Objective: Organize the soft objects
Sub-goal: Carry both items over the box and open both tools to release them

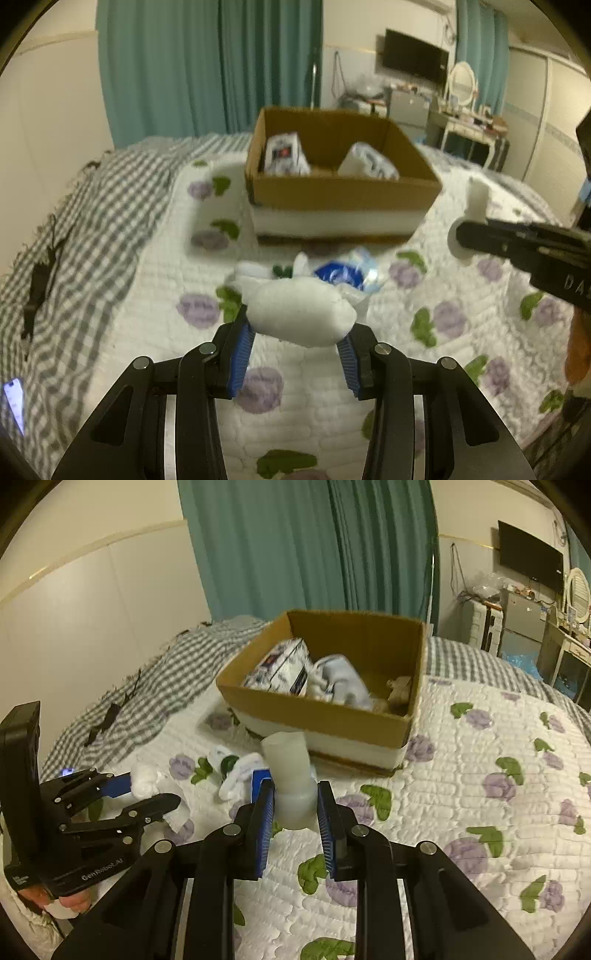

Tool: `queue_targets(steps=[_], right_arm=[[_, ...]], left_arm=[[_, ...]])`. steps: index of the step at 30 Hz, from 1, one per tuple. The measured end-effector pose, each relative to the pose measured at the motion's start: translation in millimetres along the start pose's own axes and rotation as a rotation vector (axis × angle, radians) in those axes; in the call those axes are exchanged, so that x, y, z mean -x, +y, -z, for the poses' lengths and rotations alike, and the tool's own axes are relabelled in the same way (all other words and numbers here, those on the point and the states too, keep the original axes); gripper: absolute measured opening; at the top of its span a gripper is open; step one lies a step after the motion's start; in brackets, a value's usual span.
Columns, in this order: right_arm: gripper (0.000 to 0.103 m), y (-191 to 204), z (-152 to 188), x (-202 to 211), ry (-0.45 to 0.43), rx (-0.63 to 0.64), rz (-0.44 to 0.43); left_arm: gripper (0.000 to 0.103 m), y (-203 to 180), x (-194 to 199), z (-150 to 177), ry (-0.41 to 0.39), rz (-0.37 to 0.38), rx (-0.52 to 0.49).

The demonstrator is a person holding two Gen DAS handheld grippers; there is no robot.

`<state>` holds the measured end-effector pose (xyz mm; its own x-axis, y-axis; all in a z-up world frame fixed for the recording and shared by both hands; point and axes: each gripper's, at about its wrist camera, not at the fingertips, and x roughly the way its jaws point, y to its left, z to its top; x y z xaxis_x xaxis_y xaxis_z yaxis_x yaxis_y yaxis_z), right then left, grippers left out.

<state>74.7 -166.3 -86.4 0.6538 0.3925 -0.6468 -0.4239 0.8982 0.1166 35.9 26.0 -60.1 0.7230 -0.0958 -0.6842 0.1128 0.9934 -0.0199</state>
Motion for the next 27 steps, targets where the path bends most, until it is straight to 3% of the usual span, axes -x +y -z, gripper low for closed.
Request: queue_targets(steps=[7, 12, 16, 23, 27], right_arm=[[0.023, -5.5, -17.8, 27.0, -0.065, 0.01, 0.011], [0.023, -11.3, -57.3, 41.0, -0.121, 0.045, 0.046], [0.023, -16.1, -96.4, 46.3, -0.164, 0.068, 0.066], [0.023, -29.0, -153.1, 21.8, -0.192, 0.083, 0.077], [0.023, -49.3, -160.5, -9.8, -0.173, 0.062, 0.057]], left_arm=[[0.041, -5.7, 26.1, -34.3, -0.065, 0.027, 0.001], [0.041, -11.8, 36.4, -71.1, -0.137, 0.041, -0.03], [0.041, -13.2, 35.6, -102.4, -0.185, -0.001, -0.05], [0.041, -7.9, 12.1, -154.5, -0.238, -0.023, -0.06], [0.042, -10.8, -24.2, -176.0, -0.254, -0.002, -0.071]])
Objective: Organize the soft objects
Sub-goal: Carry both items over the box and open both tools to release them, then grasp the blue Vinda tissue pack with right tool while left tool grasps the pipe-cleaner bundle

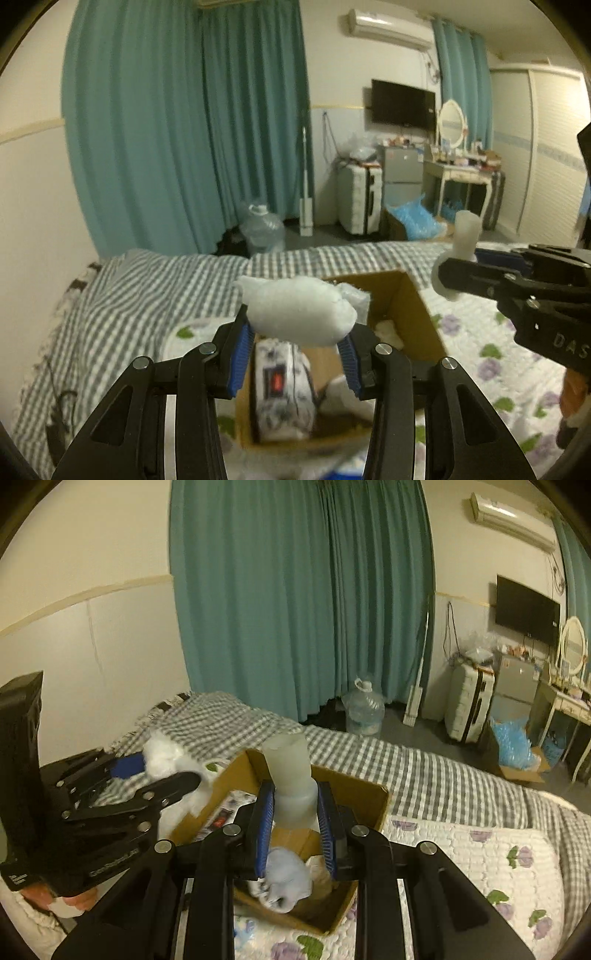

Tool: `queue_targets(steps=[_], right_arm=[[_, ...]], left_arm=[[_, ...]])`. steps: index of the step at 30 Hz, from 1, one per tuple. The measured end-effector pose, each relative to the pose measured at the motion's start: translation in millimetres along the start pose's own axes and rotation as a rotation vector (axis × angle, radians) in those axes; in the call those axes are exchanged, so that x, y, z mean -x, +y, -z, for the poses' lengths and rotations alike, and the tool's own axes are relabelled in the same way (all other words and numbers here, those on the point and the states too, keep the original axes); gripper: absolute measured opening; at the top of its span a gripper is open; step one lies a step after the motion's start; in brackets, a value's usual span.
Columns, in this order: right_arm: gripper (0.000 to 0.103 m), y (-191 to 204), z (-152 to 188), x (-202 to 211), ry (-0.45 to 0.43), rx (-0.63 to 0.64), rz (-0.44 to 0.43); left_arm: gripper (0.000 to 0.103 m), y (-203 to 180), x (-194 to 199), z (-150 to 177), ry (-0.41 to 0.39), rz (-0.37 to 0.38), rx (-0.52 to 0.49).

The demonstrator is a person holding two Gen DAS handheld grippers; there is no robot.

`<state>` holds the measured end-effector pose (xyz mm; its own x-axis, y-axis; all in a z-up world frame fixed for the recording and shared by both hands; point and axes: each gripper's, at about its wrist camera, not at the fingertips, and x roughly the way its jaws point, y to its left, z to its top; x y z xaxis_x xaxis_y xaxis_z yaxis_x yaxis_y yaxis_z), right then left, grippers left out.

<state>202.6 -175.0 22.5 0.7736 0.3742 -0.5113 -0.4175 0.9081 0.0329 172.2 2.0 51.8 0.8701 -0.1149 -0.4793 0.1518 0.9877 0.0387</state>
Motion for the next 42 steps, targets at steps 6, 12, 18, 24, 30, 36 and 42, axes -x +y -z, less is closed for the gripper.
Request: queue_targets(steps=[6, 12, 18, 24, 30, 36, 42], right_arm=[[0.023, -30.8, 14.4, -58.8, 0.064, -0.07, -0.012], [0.029, -45.7, 23.5, -95.3, 0.091, -0.14, -0.002], [0.084, -61.6, 14.8, -82.6, 0.03, -0.213, 0.009], [0.092, -51.7, 0.2, -36.0, -0.029, -0.203, 0.064], [0.096, -28.8, -13.7, 36.9, -0.092, -0.202, 0.113], [0.102, 18.8, -17.3, 111.2, -0.127, -0.095, 0.151], [0.102, 59.1, 4.3, 136.6, -0.109, -0.03, 0.116]], left_arm=[[0.043, -15.1, -61.2, 10.8, 0.05, 0.028, -0.063], [0.051, -27.0, -103.3, 23.0, 0.116, 0.019, -0.114], [0.082, -26.6, -96.4, 24.3, 0.062, 0.011, -0.095], [0.082, -21.9, -73.0, 11.9, 0.048, -0.033, -0.07], [0.085, -7.1, 2.5, -6.1, -0.056, -0.04, -0.042], [0.091, 11.3, 86.0, -23.6, -0.15, -0.095, 0.0], [0.091, 36.4, 139.0, -12.8, -0.217, -0.099, 0.037]])
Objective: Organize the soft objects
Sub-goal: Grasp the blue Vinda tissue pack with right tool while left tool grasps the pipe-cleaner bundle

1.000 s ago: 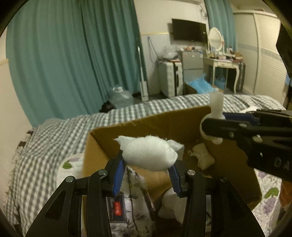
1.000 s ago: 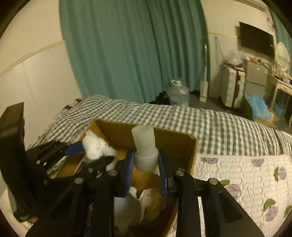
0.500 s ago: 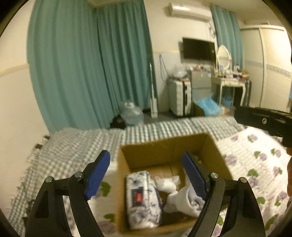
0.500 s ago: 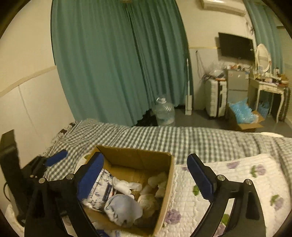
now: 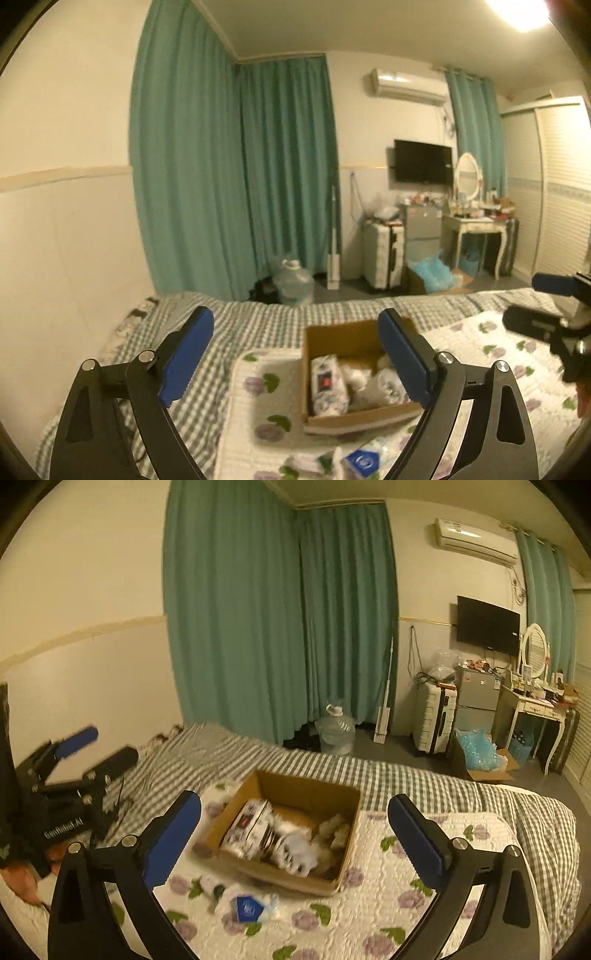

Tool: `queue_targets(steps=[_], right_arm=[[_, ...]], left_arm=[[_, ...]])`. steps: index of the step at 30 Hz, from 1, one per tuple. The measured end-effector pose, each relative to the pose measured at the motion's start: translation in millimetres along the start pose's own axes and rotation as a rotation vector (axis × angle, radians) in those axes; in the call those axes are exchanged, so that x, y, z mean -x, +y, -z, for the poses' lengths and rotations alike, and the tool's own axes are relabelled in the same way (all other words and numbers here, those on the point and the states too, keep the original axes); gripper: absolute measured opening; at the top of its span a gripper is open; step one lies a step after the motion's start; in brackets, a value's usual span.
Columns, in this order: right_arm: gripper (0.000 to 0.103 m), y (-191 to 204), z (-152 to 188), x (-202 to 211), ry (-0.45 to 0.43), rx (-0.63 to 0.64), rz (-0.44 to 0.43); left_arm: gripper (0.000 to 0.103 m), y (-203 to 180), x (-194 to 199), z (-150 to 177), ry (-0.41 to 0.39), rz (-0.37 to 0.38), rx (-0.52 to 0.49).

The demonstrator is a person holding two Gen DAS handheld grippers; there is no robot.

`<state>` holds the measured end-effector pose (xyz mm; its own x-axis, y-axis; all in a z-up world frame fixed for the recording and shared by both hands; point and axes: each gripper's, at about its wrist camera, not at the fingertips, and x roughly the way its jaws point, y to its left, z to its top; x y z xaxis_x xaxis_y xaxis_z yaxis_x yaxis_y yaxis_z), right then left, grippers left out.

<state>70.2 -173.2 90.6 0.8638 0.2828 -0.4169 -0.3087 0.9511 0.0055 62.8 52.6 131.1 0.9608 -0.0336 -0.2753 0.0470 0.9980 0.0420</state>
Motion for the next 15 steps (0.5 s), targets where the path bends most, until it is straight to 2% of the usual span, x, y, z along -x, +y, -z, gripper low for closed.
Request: queue_targets(steps=[2, 4, 8, 12, 15], right_arm=[[0.102, 13.1, 16.8, -7.7, 0.028, 0.03, -0.002], [0.102, 21.5, 37.2, -23.2, 0.059, 0.039, -0.001], [0.102, 31.2, 90.9, -77.6, 0.201, 0.032, 0.009], [0.102, 29.9, 139.1, -122.8, 0.291, 0.035, 0.023], [0.102, 32.1, 165.1, -149.3, 0.347, 0.019, -0.022]], left_arm=[[0.091, 1.9, 3.1, 12.7, 0.001, -0.025, -0.002], [0.091, 3.0, -4.2, 34.8, 0.049, -0.031, -0.021], [0.091, 9.4, -32.6, 81.1, 0.194, -0.004, 0.004], [0.091, 15.6, -66.1, 123.4, 0.324, -0.002, 0.032], [0.091, 16.2, -76.5, 148.6, 0.345, -0.023, 0.021]])
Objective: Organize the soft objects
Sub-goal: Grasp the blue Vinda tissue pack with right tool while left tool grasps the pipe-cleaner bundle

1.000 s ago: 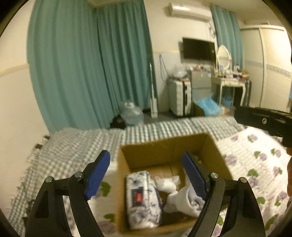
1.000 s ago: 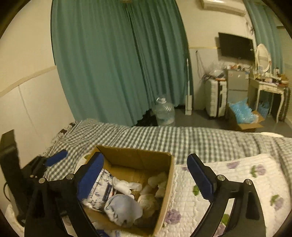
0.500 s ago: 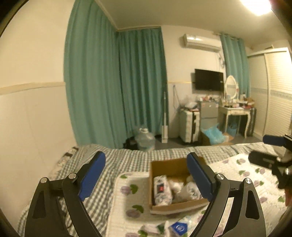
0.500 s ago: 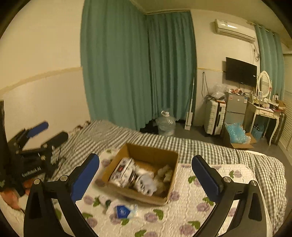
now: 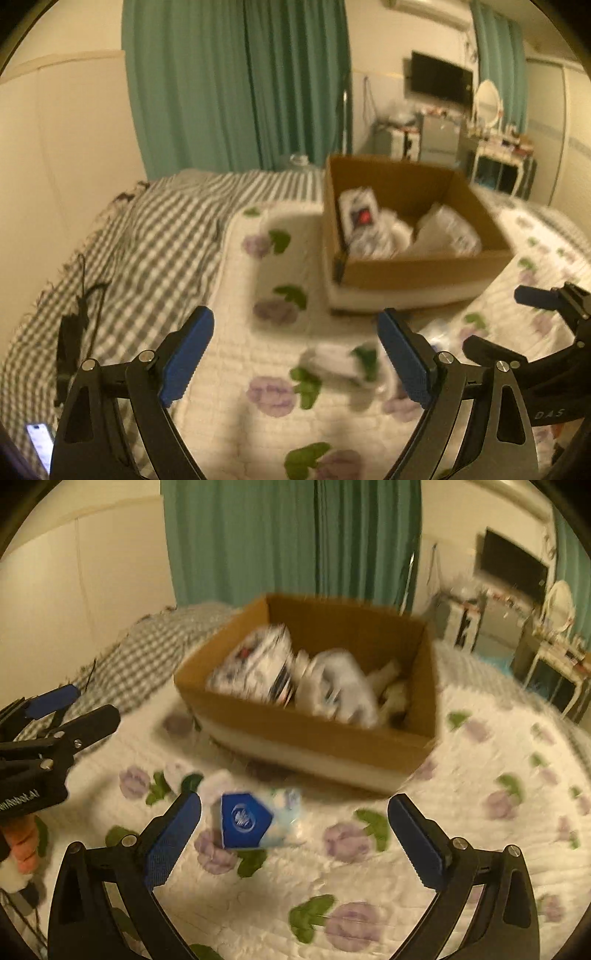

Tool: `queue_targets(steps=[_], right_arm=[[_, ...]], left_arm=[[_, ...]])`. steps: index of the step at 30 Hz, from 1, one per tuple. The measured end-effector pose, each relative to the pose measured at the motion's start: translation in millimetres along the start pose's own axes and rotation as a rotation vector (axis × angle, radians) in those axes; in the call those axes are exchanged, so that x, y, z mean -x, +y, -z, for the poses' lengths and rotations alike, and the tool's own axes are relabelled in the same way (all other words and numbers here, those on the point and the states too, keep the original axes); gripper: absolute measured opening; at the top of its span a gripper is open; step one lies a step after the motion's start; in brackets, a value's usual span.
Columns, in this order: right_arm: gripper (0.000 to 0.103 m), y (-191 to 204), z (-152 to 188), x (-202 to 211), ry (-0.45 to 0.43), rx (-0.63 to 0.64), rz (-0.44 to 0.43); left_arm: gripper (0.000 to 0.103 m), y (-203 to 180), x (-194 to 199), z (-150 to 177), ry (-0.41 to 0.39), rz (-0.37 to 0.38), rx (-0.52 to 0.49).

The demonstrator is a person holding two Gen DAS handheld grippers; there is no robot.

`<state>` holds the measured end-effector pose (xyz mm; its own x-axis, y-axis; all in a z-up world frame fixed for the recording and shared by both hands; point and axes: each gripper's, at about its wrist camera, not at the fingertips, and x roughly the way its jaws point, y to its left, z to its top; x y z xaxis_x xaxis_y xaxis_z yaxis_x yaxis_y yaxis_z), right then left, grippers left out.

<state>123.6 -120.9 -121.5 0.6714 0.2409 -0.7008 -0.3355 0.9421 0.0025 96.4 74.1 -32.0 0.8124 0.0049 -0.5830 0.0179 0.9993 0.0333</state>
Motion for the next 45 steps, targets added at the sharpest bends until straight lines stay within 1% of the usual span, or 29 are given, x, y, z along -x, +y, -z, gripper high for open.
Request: queue_targets(steps=[3, 5, 9, 10, 11, 12, 13, 14, 16, 17, 20, 23, 24, 27, 30, 34, 35, 36, 38, 41, 45], right_arm=[[0.102, 6.7, 9.3, -27.3, 0.043, 0.015, -0.026], [0.102, 11.0, 12.2, -42.5, 0.07, 0.031, -0.019], [0.102, 10.4, 18.0, -68.3, 0.115, 0.02, -0.034], [0.101, 9.9, 18.9, -73.4, 0.124, 0.018, -0.042], [0.1, 9.9, 20.3, -78.3, 0.133, 0.017, -0.05], [0.097, 9.8, 21.1, -80.8, 0.138, 0.017, -0.054], [0.091, 9.2, 22.1, -82.6, 0.144, 0.015, -0.057], [0.089, 8.5, 23.4, -84.1, 0.15, 0.012, -0.07], [0.073, 6.5, 23.6, -80.8, 0.145, 0.01, -0.086], [0.073, 4.9, 23.1, -76.9, 0.138, 0.016, -0.077], [0.073, -3.5, 22.7, -61.4, 0.108, 0.03, -0.013], [0.073, -17.4, 20.8, -49.8, 0.087, 0.008, 0.031], [0.073, -21.9, 21.0, -48.6, 0.085, -0.003, 0.04], [0.073, -30.5, 21.8, -50.0, 0.092, -0.033, 0.039], [0.073, -29.3, 22.0, -51.7, 0.098, -0.025, 0.045], [0.073, -24.7, 20.1, -54.4, 0.097, -0.012, 0.044], [0.073, -25.0, 20.8, -54.4, 0.096, -0.016, 0.044], [0.073, -25.9, 21.5, -53.7, 0.095, -0.019, 0.044], [0.073, -27.3, 21.8, -52.3, 0.094, -0.027, 0.043], [0.073, -28.5, 21.8, -47.4, 0.084, -0.034, 0.041], [0.073, -32.0, 23.3, -36.2, 0.069, -0.035, 0.03]], left_arm=[[0.091, -0.4, -15.7, 14.9, 0.034, -0.034, -0.027], [0.091, 0.2, -22.5, 19.2, 0.059, -0.017, -0.048], [0.091, 6.0, -34.0, 25.5, 0.1, -0.015, -0.041], [0.091, 7.4, -38.2, 27.5, 0.122, -0.01, -0.037], [0.091, 8.6, -42.5, 29.3, 0.144, 0.0, -0.032], [0.091, 8.0, -46.4, 30.6, 0.174, 0.025, -0.031], [0.091, 7.9, -48.5, 31.8, 0.185, 0.031, -0.032], [0.091, 7.5, -50.3, 32.8, 0.195, 0.032, -0.033], [0.091, 5.4, -52.4, 33.9, 0.211, 0.03, -0.037], [0.091, 4.2, -52.7, 34.1, 0.211, 0.04, -0.037], [0.091, -0.9, -51.3, 36.1, 0.21, 0.085, -0.03], [0.091, -10.7, -53.3, 38.3, 0.211, 0.092, -0.056], [0.091, -12.9, -54.5, 38.8, 0.212, 0.099, -0.06], [0.091, -24.3, -61.7, 41.4, 0.224, 0.155, -0.069], [0.09, -36.3, -76.8, 45.0, 0.258, 0.152, -0.105], [0.089, -37.9, -97.3, 48.2, 0.301, 0.135, -0.088], [0.087, -36.3, -102.7, 48.7, 0.306, 0.124, -0.069], [0.078, -35.2, -104.9, 48.9, 0.308, 0.124, -0.059], [0.069, -34.7, -109.9, 49.9, 0.317, 0.135, -0.045], [0.064, -37.8, -109.9, 52.3, 0.315, 0.137, -0.066], [0.063, -35.5, -104.9, 55.0, 0.297, 0.117, -0.052]])
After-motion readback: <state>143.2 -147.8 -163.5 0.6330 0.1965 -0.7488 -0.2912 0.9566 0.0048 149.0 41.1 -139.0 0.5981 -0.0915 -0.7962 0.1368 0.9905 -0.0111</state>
